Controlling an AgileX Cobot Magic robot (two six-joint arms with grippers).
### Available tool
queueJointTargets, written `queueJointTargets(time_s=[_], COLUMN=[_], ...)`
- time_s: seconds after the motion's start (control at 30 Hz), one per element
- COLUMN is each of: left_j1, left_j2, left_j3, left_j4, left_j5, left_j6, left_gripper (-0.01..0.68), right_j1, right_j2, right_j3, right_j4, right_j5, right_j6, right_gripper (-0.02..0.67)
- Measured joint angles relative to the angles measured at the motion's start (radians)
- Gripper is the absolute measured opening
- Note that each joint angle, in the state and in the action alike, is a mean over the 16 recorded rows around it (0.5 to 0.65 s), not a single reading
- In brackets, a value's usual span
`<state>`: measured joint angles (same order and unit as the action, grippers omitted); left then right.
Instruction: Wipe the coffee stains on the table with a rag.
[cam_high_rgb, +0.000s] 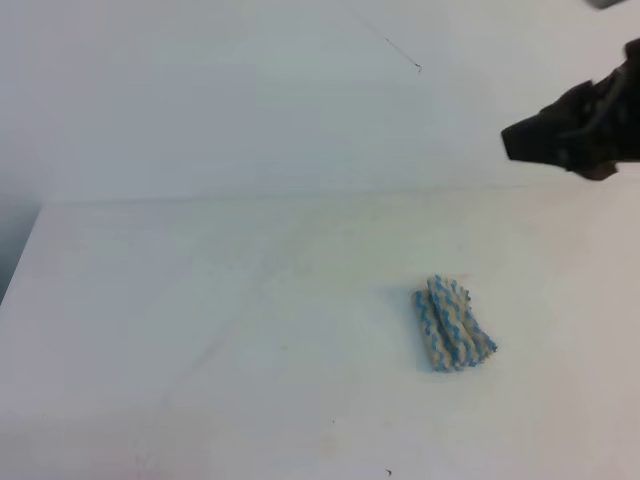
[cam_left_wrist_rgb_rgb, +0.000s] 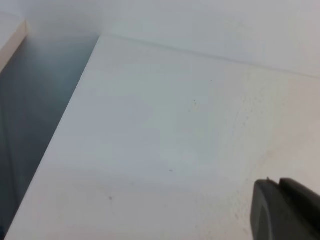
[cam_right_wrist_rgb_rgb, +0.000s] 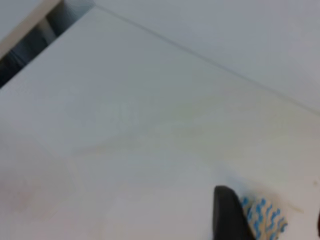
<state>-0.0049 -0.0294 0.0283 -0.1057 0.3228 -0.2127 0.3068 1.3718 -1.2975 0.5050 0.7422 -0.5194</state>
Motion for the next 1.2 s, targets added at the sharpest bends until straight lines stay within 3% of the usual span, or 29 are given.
queueJointTargets(time_s=[0.2,0.43,0.93,1.2], left_j1=[0.0,0.0,0.0,0.0], left_j2=[0.0,0.0,0.002,0.003], left_j3=[-0.006,-0.011,-0.017,-0.011], left_j4=[0.0,0.0,0.0,0.0], left_j5=[0.0,0.0,-0.001,-0.002], left_j6=[0.0,0.0,0.0,0.0], left_gripper=[-0.001,-0.001,-0.001,-0.001], right_j1=[0.0,0.0,-0.001,-0.013], right_j2=[-0.149,-0.209,-0.106,-0.15], right_j3=[0.0,0.0,0.006,0.025], right_j4=[0.018,0.012,-0.009,-0.09], right_j5=[0.004,0.001,0.001,-0.056], right_j6=[-0.034,-0.035,-0.026,-0.051], right_gripper=[0.157,0.019,-0.002,-0.002])
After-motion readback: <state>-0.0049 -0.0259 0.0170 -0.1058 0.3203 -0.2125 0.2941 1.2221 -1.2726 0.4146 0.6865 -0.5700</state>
